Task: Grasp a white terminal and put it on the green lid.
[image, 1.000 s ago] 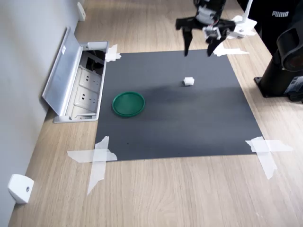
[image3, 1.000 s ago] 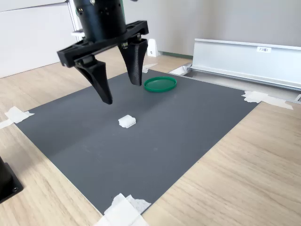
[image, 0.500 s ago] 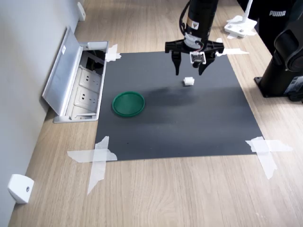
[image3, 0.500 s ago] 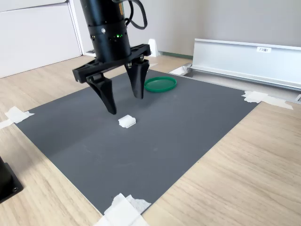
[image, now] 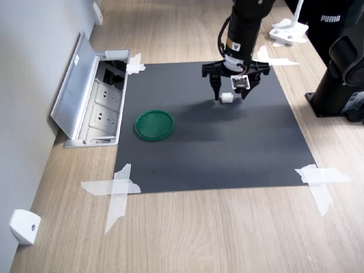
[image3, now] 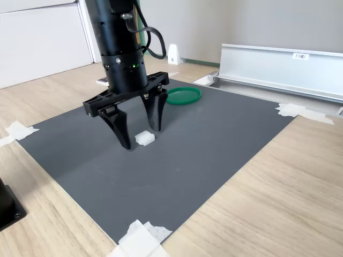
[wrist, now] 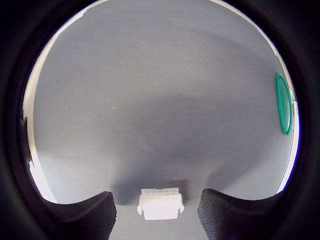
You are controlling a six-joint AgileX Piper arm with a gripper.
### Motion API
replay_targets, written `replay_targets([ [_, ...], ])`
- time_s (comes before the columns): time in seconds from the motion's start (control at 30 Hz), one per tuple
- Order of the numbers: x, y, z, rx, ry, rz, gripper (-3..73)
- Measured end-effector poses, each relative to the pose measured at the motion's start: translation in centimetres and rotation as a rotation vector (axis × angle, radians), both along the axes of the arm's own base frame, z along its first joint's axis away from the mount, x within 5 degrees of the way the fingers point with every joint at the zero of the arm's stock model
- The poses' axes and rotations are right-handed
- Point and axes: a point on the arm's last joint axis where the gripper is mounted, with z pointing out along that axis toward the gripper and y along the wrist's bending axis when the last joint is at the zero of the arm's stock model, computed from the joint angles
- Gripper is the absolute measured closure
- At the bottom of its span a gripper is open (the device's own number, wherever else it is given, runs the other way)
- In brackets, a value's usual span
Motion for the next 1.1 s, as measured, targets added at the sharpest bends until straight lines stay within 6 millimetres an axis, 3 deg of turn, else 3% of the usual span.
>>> replay_targets([
  [0.2, 0.1, 0.0, -0.1, -0.005, -0.010, 0.002, 0.6],
  [0.33, 0.1, -0.1, -0.1, -0.012, -0.010, 0.007, 5.5],
  [0.5, 0.2, -0.1, -0.2, -0.014, -0.003, 0.009, 15.9],
  [0.73, 0.2, -0.1, -0.4, -0.015, 0.002, 0.007, 38.8],
  [0.97, 0.3, -0.2, -0.2, -0.014, 0.005, -0.011, 39.0],
  [1.1, 1.4, -0.2, 1.9, 0.001, -0.018, -0.073, 39.0],
])
